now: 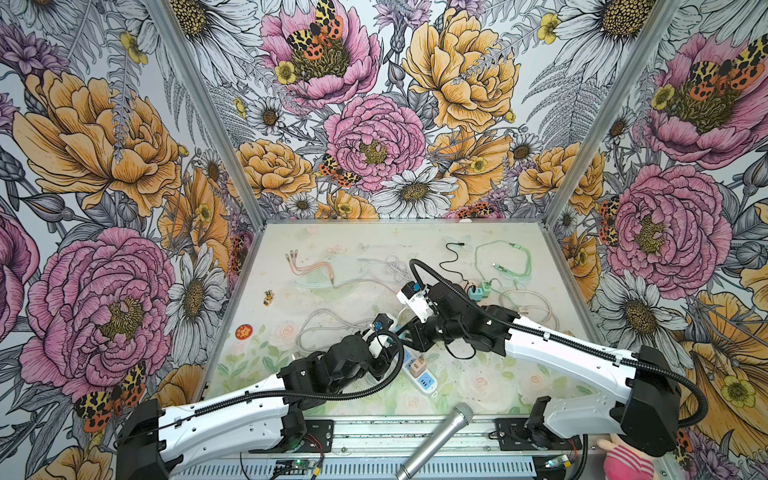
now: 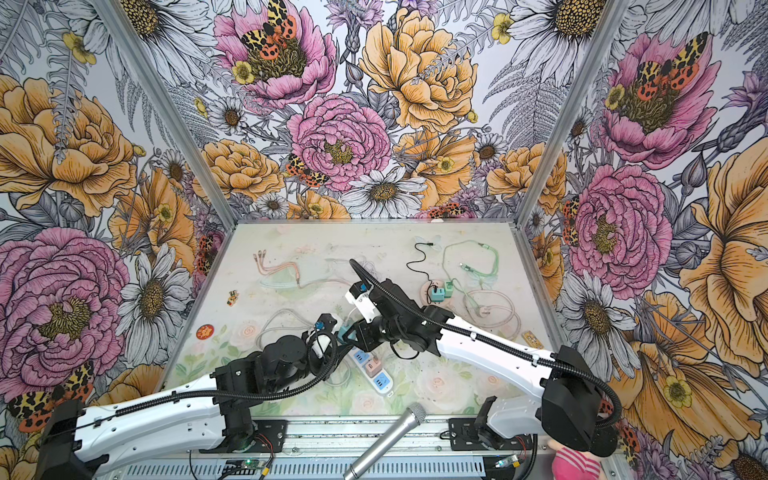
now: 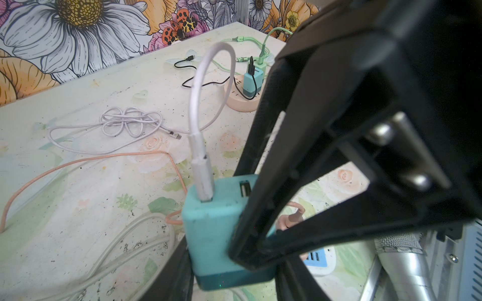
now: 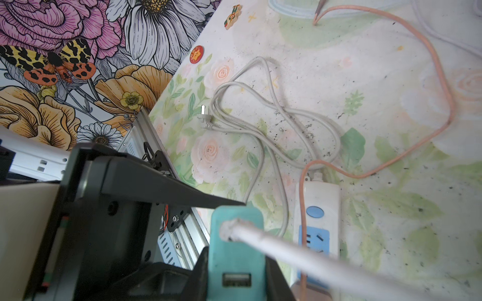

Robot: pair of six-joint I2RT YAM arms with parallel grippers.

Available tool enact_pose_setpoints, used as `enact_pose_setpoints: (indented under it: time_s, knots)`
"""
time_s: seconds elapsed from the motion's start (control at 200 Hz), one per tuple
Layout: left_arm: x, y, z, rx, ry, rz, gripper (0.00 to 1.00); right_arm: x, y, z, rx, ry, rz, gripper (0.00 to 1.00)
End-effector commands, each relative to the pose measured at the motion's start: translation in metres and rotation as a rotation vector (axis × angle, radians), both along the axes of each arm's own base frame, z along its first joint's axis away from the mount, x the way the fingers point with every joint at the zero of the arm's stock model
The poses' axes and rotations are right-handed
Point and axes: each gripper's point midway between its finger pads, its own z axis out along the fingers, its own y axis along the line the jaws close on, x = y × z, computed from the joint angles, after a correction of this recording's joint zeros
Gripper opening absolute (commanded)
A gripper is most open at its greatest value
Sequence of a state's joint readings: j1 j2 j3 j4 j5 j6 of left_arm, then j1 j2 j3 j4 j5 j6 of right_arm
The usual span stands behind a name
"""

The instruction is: Insert the plug

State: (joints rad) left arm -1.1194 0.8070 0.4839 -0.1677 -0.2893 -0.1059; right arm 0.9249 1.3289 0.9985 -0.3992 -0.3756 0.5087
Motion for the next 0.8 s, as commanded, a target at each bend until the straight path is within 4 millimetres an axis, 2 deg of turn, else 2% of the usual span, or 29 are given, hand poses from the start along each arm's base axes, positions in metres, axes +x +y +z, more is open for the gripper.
enact_pose_setpoints:
  time_s: [0.0, 0.04, 0.1, 0.235, 0.385, 0.621, 0.796]
  knots:
    - [0.000, -0.003, 0.013, 0.009, -0.069, -0.028, 0.25, -0.019, 0.013, 0.038, 0.128, 0.002, 0.099, 0.19]
    - [-0.001, -0.004, 0.014, 0.024, -0.070, -0.042, 0.23, -0.020, 0.013, 0.040, 0.134, 0.006, 0.106, 0.23]
    - [-0.004, -0.007, 0.012, 0.040, -0.067, -0.070, 0.22, -0.021, 0.012, 0.042, 0.141, 0.005, 0.104, 0.36]
    - [-0.007, -0.011, 0.011, 0.047, -0.066, -0.101, 0.15, -0.017, 0.008, 0.048, 0.149, 0.000, 0.088, 0.46]
    - [-0.011, -0.013, 0.014, 0.062, -0.088, -0.131, 0.15, -0.012, -0.001, 0.054, 0.143, 0.021, 0.100, 0.44]
    - [-0.016, -0.017, 0.010, 0.163, -0.107, -0.196, 0.13, -0.012, -0.004, 0.044, 0.091, 0.059, 0.142, 0.38]
    - [-0.021, -0.024, 0.009, 0.207, -0.114, -0.263, 0.12, -0.016, -0.010, 0.025, 0.000, 0.101, 0.174, 0.32]
